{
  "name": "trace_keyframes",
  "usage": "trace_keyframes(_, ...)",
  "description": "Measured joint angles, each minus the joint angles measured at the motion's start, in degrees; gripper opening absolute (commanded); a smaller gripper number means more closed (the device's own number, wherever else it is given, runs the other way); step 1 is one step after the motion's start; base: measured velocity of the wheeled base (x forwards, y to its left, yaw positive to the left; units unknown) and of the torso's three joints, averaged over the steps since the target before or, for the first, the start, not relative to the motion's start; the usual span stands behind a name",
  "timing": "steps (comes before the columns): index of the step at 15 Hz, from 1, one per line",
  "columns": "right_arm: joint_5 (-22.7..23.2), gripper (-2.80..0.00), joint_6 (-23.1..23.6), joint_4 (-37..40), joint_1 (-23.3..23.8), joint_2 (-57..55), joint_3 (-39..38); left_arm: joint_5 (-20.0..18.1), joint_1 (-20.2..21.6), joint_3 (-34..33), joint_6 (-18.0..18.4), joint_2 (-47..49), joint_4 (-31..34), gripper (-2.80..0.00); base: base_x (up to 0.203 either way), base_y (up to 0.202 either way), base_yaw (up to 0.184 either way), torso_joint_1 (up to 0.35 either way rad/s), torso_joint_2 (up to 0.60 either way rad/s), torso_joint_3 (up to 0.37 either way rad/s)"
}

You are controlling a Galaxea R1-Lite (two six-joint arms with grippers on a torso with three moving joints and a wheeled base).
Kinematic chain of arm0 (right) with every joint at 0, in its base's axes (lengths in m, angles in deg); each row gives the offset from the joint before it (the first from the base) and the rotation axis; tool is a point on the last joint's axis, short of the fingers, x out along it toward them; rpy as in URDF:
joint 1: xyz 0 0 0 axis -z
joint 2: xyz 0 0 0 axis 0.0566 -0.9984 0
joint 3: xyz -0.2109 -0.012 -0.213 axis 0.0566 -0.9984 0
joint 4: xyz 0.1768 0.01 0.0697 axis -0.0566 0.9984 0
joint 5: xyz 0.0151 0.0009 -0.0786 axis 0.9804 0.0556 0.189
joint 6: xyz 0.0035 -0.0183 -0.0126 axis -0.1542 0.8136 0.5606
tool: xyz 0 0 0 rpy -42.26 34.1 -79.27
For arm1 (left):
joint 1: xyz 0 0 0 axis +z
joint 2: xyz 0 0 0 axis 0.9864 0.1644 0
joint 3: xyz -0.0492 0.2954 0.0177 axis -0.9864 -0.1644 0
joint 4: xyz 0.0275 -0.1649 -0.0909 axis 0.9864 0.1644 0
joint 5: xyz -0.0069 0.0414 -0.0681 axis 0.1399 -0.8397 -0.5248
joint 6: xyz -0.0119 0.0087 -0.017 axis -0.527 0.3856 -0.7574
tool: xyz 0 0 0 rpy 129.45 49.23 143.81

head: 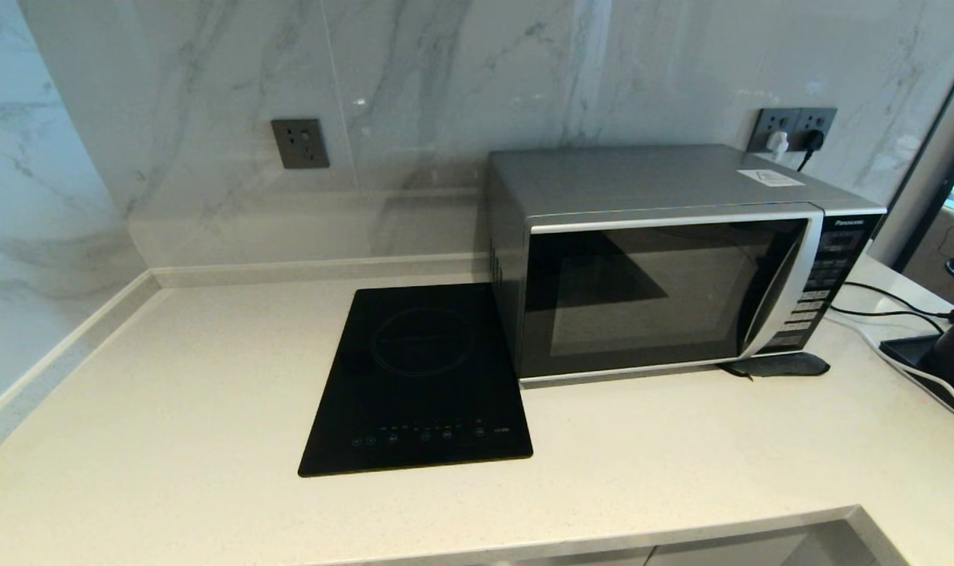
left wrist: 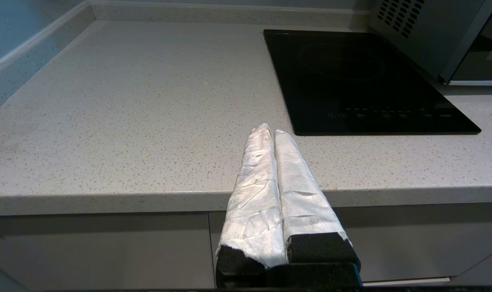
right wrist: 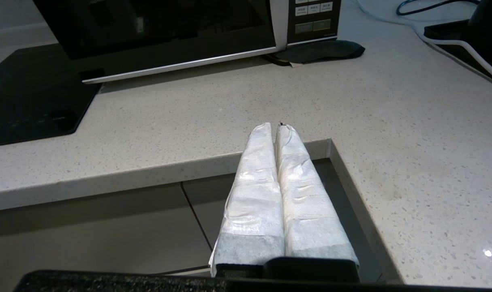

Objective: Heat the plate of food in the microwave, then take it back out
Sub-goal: Open the microwave oven

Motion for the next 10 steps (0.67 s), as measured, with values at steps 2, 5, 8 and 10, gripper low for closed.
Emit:
trace_keyframes(2, 0.0, -2.8, 0.0, 0.0, 0.0, 0.0, 0.0, 0.0, 0.0, 0.0, 0.0, 0.0, 0.0, -2.8, 0.0, 0.0, 0.0, 0.0, 0.0, 0.0)
trace_keyframes(5, 0.0, -2.8, 0.0, 0.0, 0.0, 0.0, 0.0, 0.0, 0.0, 0.0, 0.0, 0.0, 0.0, -2.8, 0.0, 0.0, 0.0, 0.0, 0.0, 0.0)
trace_keyframes(8, 0.0, -2.8, 0.0, 0.1, 0.0, 0.0, 0.0, 0.0, 0.0, 0.0, 0.0, 0.0, 0.0, -2.8, 0.0, 0.0, 0.0, 0.0, 0.0, 0.0)
trace_keyframes(10, 0.0, -2.8, 0.0, 0.0, 0.0, 0.0, 0.0, 0.0, 0.0, 0.0, 0.0, 0.0, 0.0, -2.8, 0.0, 0.0, 0.0, 0.0, 0.0, 0.0)
